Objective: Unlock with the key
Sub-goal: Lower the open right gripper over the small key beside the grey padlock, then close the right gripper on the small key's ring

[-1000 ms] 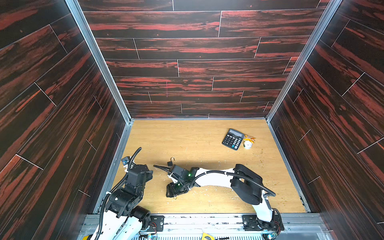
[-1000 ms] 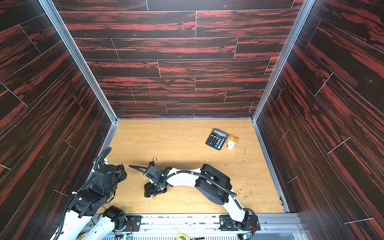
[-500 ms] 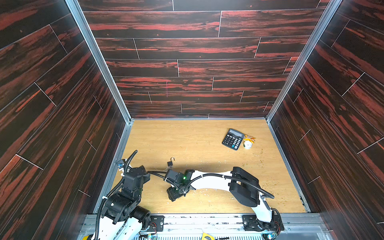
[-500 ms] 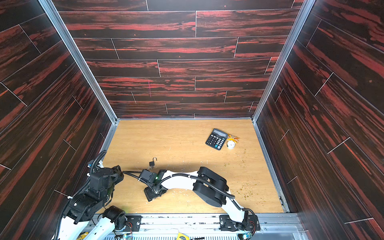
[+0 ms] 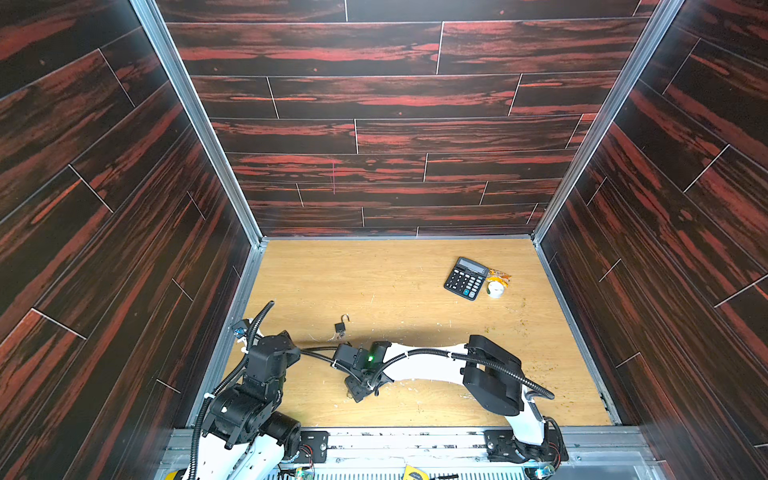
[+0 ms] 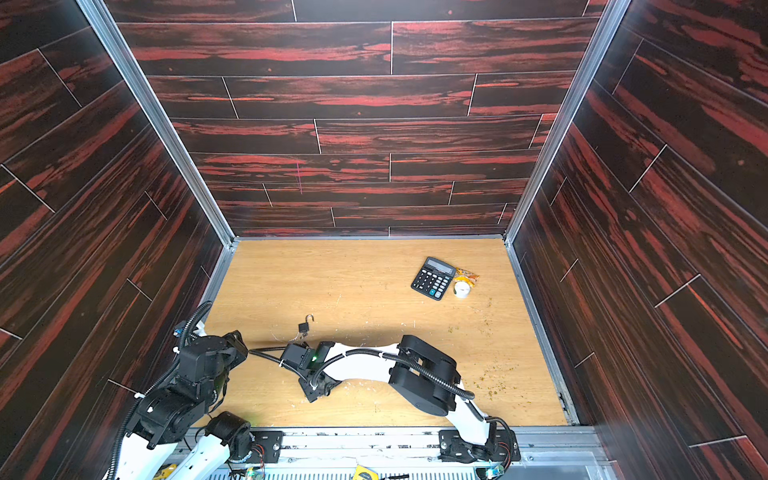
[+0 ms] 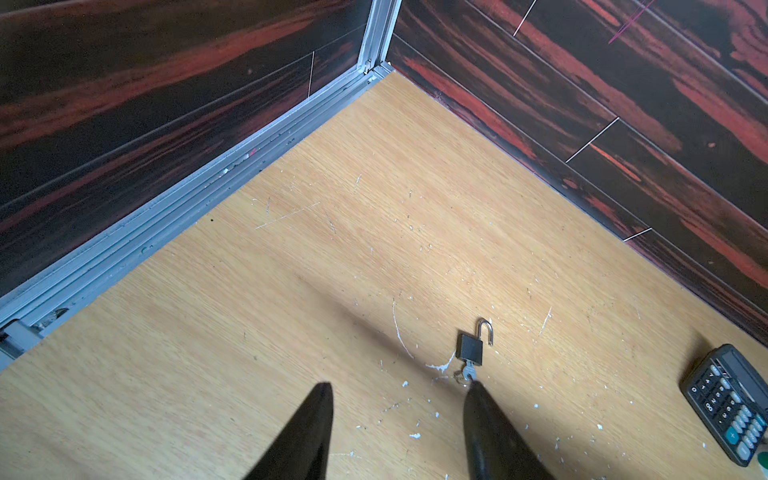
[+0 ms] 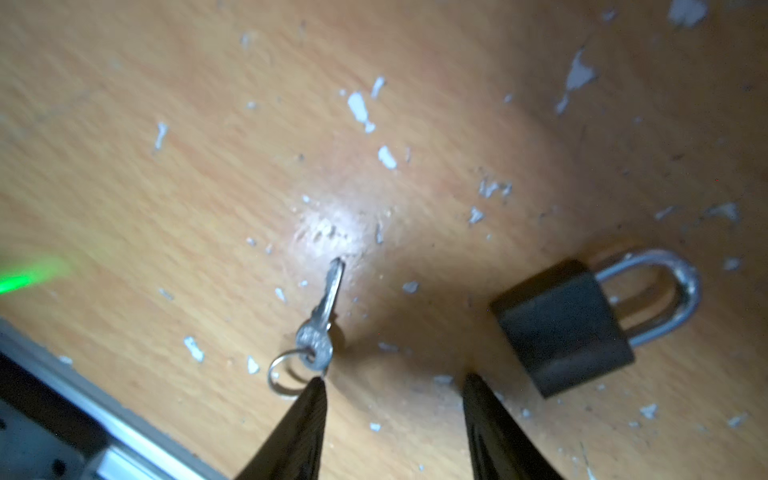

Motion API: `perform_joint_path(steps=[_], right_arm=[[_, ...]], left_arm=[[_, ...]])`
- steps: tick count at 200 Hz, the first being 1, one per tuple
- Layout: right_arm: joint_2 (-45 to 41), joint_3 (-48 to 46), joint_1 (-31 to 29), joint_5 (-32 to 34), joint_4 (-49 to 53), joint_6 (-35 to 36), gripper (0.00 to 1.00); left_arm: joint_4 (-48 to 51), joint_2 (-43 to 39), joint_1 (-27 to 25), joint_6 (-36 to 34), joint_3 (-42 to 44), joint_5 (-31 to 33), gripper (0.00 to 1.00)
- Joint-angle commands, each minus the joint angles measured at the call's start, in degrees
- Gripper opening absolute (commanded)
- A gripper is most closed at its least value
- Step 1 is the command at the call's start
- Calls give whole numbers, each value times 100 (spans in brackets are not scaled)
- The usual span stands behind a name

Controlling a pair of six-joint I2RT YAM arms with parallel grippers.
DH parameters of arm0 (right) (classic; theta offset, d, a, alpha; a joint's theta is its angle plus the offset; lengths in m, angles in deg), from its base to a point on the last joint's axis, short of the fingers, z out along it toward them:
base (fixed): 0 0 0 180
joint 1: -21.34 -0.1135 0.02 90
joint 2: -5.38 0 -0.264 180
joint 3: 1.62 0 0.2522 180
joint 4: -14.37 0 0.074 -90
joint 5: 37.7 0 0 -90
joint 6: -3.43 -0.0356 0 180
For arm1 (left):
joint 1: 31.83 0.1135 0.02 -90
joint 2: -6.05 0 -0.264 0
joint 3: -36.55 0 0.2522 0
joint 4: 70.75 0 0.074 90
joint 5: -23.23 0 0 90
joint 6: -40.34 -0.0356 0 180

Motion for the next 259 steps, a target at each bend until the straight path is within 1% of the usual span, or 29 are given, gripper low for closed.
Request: perform_joint_path(steps=[1,57,90,132,151,193,224,239,259], right_arm=[[-43,344,-166,87,295,97,56],[448,908,-324,166,518,157,56],[691,1155,-370,348,674,162,56],[937,1324,-379,578,889,147,52],[936,1299,-386,678,937,140,49],[847,1149,-379,934,988,161,48],[608,940,-366,998,992,200,44],[494,884,-371,916,935,260,42],[447,784,-378,644,666,360,41]], left_arm=[[161,-110,30,129,-66,92,53],[378,-360,32,246,-133,125,53],[500,-521,34,287,-134,185,53],[515,-549,33,298,-98,150,53],[486,-530,37,296,-72,136,53],[357,-408,36,332,21,15,53],[195,-336,35,351,116,-2,53],[150,-283,37,366,154,-14,53],[138,-256,32,431,178,-89,53]])
